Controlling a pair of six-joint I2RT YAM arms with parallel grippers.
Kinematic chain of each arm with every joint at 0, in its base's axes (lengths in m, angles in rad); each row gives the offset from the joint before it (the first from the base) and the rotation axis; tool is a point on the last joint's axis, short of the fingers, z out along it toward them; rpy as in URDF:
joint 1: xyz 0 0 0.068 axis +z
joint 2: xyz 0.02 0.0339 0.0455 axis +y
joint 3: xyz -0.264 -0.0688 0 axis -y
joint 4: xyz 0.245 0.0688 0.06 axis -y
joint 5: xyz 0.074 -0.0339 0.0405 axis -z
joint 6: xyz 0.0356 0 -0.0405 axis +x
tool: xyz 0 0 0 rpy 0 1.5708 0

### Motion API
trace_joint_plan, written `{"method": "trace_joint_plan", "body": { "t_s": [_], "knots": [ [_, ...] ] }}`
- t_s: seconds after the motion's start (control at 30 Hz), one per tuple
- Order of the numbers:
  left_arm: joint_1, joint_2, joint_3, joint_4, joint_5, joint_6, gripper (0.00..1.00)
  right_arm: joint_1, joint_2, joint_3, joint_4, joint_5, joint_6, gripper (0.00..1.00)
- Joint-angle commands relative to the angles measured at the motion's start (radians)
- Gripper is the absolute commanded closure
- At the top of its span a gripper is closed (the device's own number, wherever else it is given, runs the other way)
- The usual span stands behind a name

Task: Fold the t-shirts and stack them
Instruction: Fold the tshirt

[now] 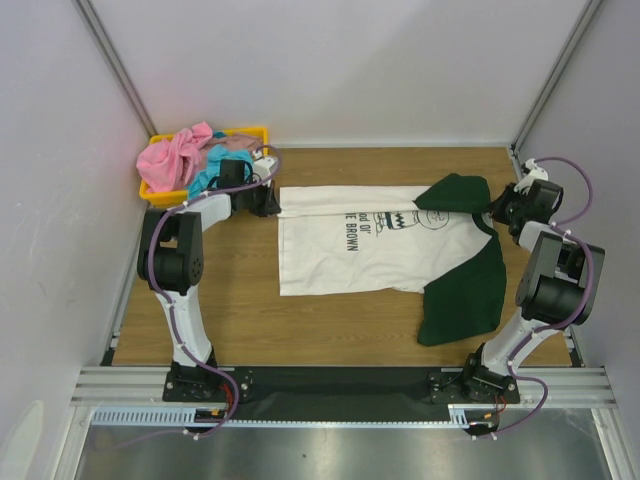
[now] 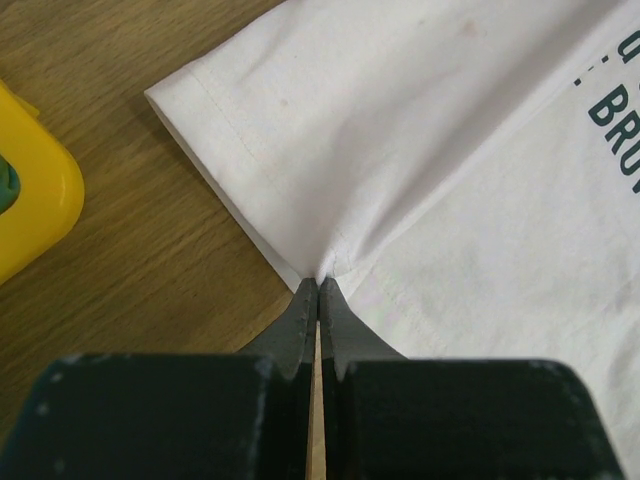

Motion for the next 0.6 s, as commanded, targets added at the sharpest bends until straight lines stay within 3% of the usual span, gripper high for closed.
{"method": "trace_joint_plan", "body": {
  "t_s": [0.0,0.17,0.3,0.33,0.37,0.4,0.57],
  "knots": [
    [0.008,-0.055,-0.009,0.005,0.024,0.033,1.0,-0.011,-0.031,-0.003,-0.012,0.027,-0.036,1.0],
    [0.008,-0.054,0.002,-0.015,0.024,0.037,0.98,-0.009,-0.022,0.021,-0.064,0.03,-0.037,1.0],
    [0.007,-0.067,-0.004,-0.021,0.027,0.046,0.79,-0.009,-0.02,0.025,-0.094,0.004,-0.043,0.95],
    [0.007,-0.073,-0.012,-0.021,0.031,0.051,0.65,-0.009,-0.026,0.026,-0.095,-0.005,-0.043,0.89],
    [0.007,-0.087,-0.016,-0.021,0.033,0.052,0.59,-0.009,-0.031,0.029,-0.098,-0.017,-0.041,0.84],
    [0.007,-0.096,-0.02,-0.018,0.036,0.056,0.49,-0.009,-0.038,0.037,-0.103,-0.042,-0.04,0.72],
    [0.004,-0.165,-0.049,0.029,0.057,0.027,0.36,0.002,-0.089,0.089,-0.149,-0.082,-0.032,0.4]
  ]
}}
